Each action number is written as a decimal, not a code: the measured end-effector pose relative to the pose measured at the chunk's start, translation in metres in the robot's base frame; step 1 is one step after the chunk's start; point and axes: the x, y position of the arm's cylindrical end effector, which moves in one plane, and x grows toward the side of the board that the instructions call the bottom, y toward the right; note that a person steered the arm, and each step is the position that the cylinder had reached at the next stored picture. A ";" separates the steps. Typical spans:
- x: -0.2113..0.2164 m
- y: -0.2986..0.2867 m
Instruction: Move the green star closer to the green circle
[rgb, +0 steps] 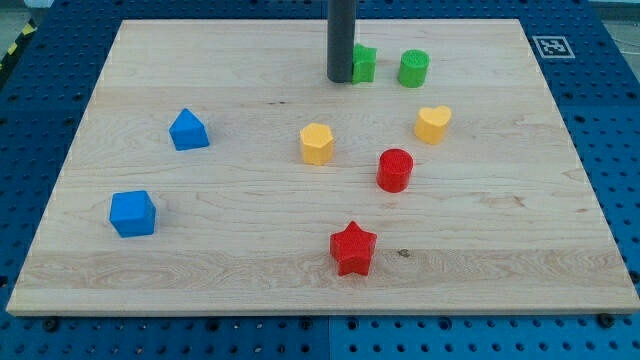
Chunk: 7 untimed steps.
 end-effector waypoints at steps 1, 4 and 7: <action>0.000 0.016; 0.028 0.041; 0.038 0.054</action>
